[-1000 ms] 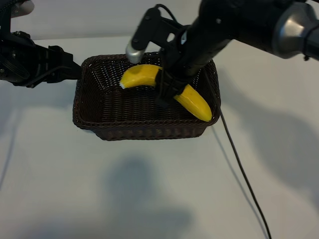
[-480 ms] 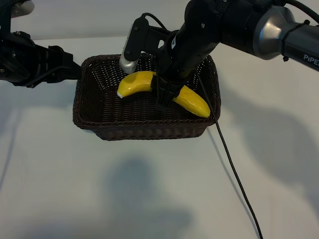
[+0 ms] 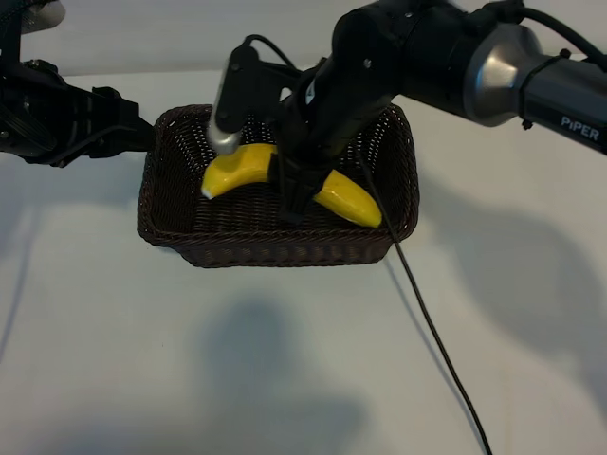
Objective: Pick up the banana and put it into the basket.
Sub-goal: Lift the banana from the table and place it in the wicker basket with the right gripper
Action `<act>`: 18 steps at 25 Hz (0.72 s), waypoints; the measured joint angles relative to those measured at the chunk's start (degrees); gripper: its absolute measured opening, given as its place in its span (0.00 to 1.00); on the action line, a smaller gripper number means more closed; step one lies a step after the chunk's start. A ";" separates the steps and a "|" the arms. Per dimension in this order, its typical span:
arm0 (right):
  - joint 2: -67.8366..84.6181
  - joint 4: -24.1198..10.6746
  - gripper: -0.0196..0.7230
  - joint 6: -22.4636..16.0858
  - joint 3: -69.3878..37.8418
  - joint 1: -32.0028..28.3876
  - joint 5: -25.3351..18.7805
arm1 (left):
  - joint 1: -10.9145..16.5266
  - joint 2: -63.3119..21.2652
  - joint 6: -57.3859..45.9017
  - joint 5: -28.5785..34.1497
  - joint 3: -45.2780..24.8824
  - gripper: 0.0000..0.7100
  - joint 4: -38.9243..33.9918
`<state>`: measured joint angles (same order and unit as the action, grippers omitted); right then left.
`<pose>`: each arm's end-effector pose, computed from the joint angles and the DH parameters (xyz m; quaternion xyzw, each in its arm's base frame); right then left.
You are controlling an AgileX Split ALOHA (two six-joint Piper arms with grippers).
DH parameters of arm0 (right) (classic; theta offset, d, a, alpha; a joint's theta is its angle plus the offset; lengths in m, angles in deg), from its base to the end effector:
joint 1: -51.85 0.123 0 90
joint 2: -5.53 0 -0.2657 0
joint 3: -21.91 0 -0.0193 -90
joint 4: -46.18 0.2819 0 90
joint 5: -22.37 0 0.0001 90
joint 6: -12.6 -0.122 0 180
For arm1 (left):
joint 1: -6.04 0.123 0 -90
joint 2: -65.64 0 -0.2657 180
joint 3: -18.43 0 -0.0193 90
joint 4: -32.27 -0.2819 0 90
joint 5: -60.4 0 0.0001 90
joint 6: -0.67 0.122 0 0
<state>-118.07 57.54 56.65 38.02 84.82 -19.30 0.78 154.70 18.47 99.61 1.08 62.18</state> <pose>0.3979 0.2772 0.1747 -0.5552 0.7841 0.0572 0.2714 0.3382 -0.0698 0.2367 0.0446 0.9329 -0.1825 0.3073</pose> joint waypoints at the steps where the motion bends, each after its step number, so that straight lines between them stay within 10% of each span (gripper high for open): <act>1: -0.06 0.22 0.58 0.12 0.00 0.23 0.13 | 0.00 0.00 0.00 0.00 0.00 0.83 0.00; 18: -6.37 0.21 0.58 0.42 0.17 0.67 2.78 | 0.00 0.00 0.00 0.49 0.00 0.83 0.10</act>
<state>-124.44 57.75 57.06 38.19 85.49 -16.52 0.78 154.70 18.47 100.10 1.08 62.28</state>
